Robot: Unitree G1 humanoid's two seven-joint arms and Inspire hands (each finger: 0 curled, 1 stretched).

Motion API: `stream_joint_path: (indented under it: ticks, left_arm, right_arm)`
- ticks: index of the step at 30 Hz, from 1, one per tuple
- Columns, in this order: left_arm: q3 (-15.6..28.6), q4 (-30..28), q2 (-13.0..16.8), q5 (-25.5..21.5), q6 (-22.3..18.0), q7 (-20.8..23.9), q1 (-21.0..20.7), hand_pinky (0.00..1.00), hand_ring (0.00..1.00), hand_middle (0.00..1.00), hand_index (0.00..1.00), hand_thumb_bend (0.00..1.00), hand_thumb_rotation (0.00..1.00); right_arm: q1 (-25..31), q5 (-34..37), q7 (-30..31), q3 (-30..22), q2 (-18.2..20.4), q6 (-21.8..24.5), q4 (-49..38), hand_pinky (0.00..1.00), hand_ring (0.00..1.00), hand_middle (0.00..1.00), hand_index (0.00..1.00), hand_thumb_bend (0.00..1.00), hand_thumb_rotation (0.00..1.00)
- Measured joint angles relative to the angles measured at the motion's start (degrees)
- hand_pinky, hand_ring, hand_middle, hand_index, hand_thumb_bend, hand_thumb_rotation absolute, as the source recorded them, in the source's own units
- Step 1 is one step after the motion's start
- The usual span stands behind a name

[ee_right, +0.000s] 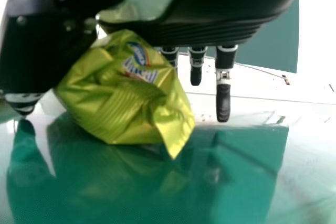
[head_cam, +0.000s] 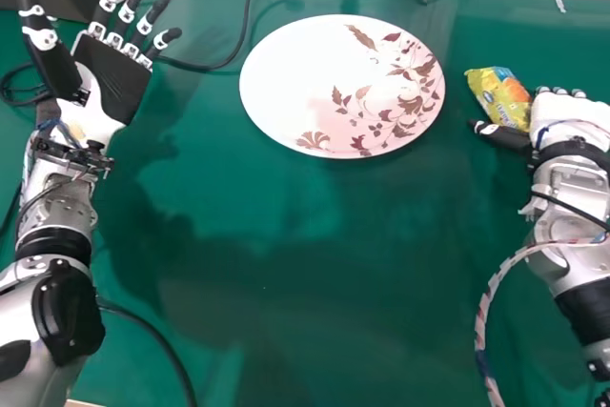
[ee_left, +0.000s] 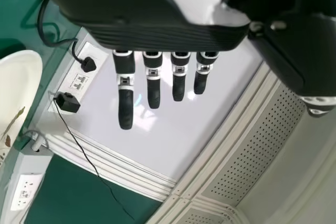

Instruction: Pick up biscuit and place it in the plate

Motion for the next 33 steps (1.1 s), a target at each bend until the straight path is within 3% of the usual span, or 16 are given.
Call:
stream_joint_path:
  ticks: [7, 18, 25, 33]
  left_arm:
    - [-0.4, 0.0, 0.0, 0.6, -2.0, 0.2, 0.0, 0.59, 0.89, 0.95, 1.00, 1.00, 0.39]
    - [-0.4, 0.1, 0.0, 0.9, -2.2, 2.0, 0.0, 0.58, 0.89, 0.95, 1.00, 1.00, 0.40]
    - [-0.4, 0.1, -0.4, 0.9, -2.4, 4.3, 0.0, 0.67, 0.89, 0.95, 1.00, 1.00, 0.42]
    - [-0.6, 0.1, -0.5, 1.7, -4.1, 5.3, 0.0, 0.75, 0.91, 0.96, 1.00, 0.99, 0.41]
  right_arm:
    - [0.0, 0.6, -1.1, -0.1, 0.0, 0.0, 0.5, 0.53, 0.73, 0.90, 0.88, 1.00, 0.22]
    - [0.0, 1.8, -2.3, -0.2, -0.1, 0.0, 0.8, 0.50, 0.70, 0.86, 0.84, 1.00, 0.11]
    - [0.1, 2.6, -2.9, -0.3, -0.2, 0.0, 0.8, 0.47, 0.68, 0.82, 0.79, 1.00, 0.03]
    - [0.2, 3.7, -4.0, -0.6, -0.3, -0.1, 0.7, 0.47, 0.66, 0.77, 0.76, 0.90, 0.00]
